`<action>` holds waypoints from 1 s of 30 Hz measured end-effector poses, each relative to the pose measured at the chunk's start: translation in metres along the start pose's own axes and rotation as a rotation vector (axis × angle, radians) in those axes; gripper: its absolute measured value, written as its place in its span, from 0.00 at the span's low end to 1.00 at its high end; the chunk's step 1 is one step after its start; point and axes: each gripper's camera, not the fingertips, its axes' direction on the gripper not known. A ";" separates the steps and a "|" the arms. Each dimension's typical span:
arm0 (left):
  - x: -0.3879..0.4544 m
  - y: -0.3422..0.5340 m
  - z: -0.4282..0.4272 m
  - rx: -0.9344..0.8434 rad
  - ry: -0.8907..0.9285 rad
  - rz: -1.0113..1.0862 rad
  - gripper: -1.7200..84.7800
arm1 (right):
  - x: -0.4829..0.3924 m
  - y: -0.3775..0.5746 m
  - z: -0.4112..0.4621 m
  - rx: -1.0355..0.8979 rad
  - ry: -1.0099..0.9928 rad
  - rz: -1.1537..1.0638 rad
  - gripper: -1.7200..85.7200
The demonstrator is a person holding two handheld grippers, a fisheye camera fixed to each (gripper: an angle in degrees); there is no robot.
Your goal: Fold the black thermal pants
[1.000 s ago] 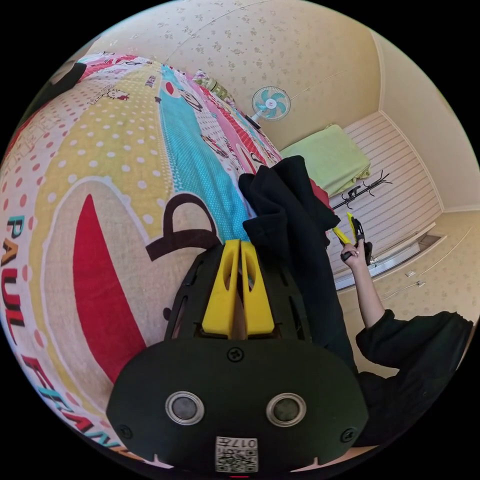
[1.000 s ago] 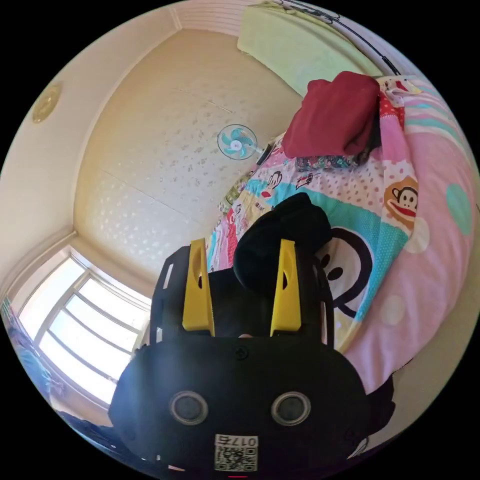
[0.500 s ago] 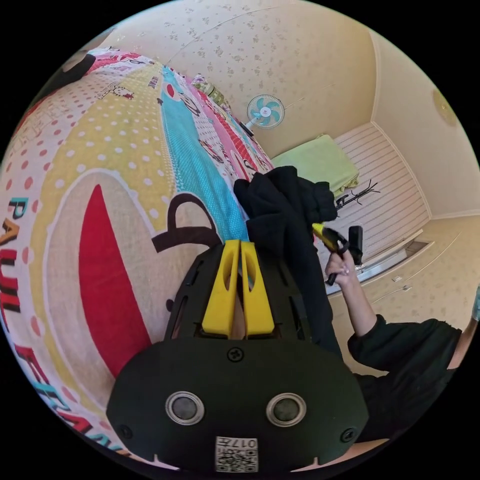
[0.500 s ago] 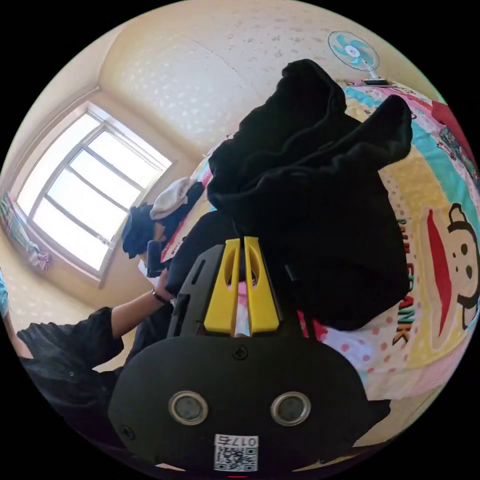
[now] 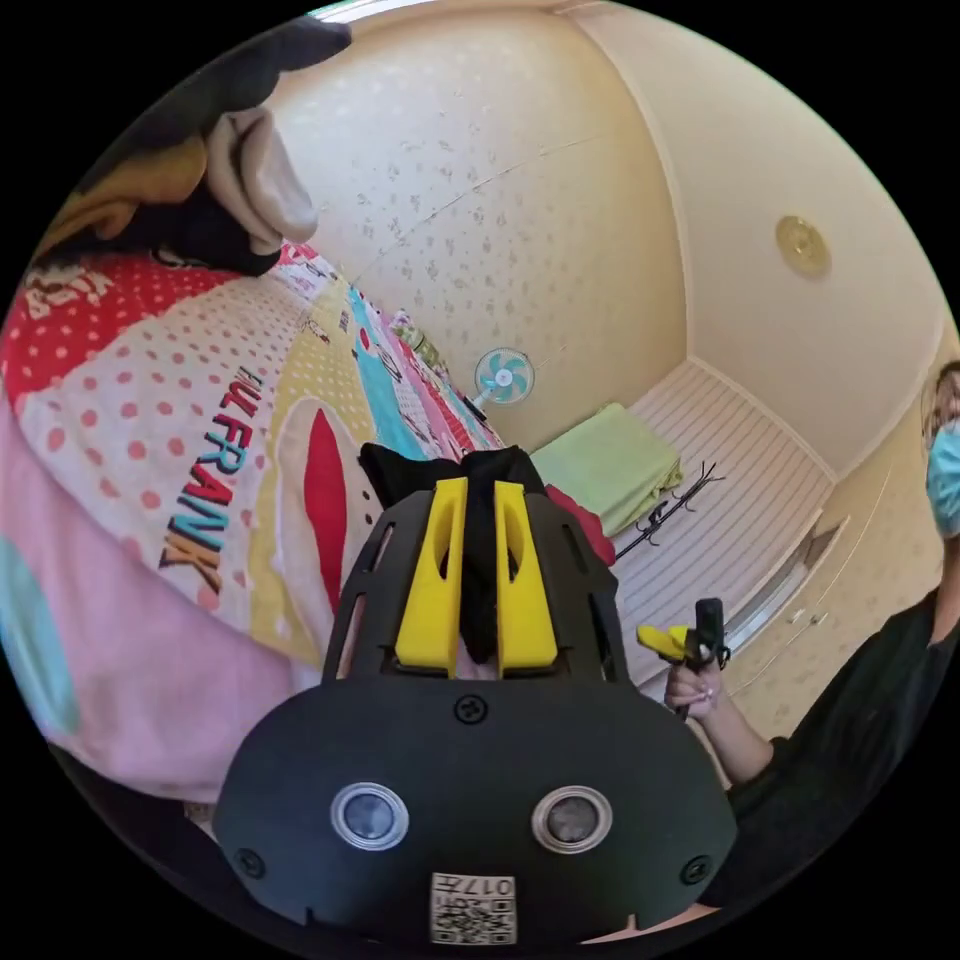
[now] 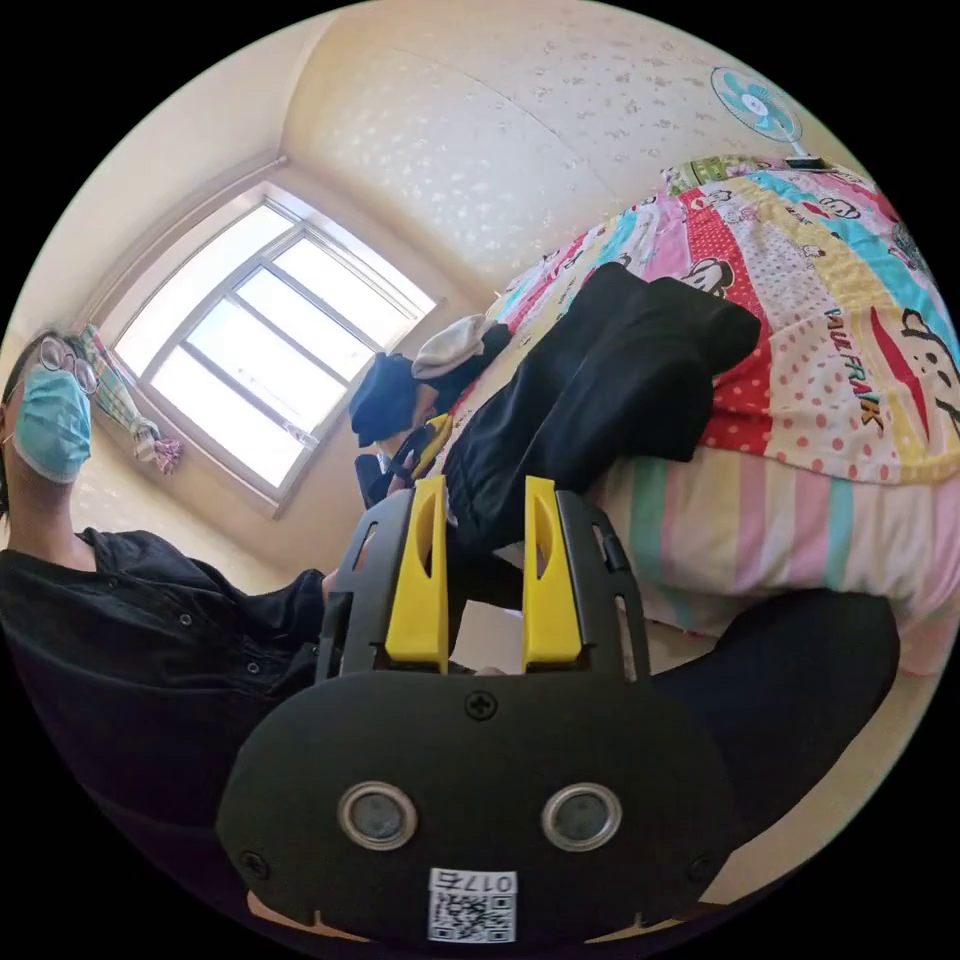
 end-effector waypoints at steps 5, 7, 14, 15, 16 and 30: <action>0.062 -0.038 0.007 -0.211 0.078 0.291 0.08 | -0.018 -0.013 0.059 -0.030 -0.068 -0.048 0.17; 0.064 -0.041 0.023 -0.399 0.032 0.226 0.10 | -0.029 -0.012 0.076 0.000 -0.086 -0.069 0.17; 0.082 0.021 0.044 -0.440 -0.112 0.129 0.14 | -0.051 -0.006 0.129 -0.028 -0.102 -0.104 0.17; 0.097 0.025 0.040 -0.414 -0.103 0.173 0.13 | -0.055 -0.006 0.128 -0.013 -0.095 -0.115 0.16; 0.114 0.026 0.038 -0.406 -0.046 0.244 0.11 | -0.064 -0.010 0.125 0.028 -0.079 -0.151 0.16; 0.189 0.097 0.073 -0.580 0.412 0.265 0.10 | -0.168 -0.145 0.448 -1.134 0.481 -1.169 0.20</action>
